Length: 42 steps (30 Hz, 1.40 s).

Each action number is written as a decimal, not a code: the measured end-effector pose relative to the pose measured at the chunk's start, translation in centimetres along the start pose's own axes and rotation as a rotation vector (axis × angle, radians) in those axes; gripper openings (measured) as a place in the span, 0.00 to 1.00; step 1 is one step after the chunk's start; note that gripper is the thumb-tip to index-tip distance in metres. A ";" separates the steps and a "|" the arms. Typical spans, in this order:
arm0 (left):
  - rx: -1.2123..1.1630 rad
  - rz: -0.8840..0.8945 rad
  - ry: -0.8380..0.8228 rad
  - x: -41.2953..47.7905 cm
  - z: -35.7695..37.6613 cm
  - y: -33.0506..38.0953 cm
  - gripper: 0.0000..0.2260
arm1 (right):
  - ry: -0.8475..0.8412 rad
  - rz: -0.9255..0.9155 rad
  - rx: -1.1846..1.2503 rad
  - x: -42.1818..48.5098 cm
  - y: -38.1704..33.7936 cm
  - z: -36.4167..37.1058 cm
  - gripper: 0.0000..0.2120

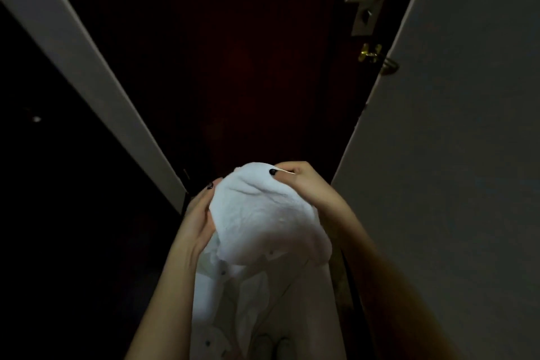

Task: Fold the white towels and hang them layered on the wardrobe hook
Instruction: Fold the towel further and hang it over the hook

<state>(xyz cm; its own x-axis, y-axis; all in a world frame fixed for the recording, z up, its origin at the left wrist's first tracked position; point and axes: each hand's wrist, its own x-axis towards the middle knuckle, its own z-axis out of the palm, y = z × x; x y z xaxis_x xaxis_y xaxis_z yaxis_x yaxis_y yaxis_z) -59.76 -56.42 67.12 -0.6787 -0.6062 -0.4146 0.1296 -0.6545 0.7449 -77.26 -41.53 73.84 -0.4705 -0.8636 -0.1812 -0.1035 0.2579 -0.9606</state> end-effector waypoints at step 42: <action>0.773 0.812 1.538 -60.3 -11.6 -9.3 0.14 | -0.677 -0.404 -0.106 -30.3 -5.7 29.3 0.10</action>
<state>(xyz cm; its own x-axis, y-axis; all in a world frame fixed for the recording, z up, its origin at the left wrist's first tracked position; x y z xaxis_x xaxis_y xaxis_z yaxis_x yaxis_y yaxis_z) -11.63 -19.03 79.13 0.5680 -0.7247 0.3901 -0.5598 0.0072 0.8286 -36.74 -29.56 78.66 0.2523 -0.9660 0.0557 -0.2517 -0.1211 -0.9602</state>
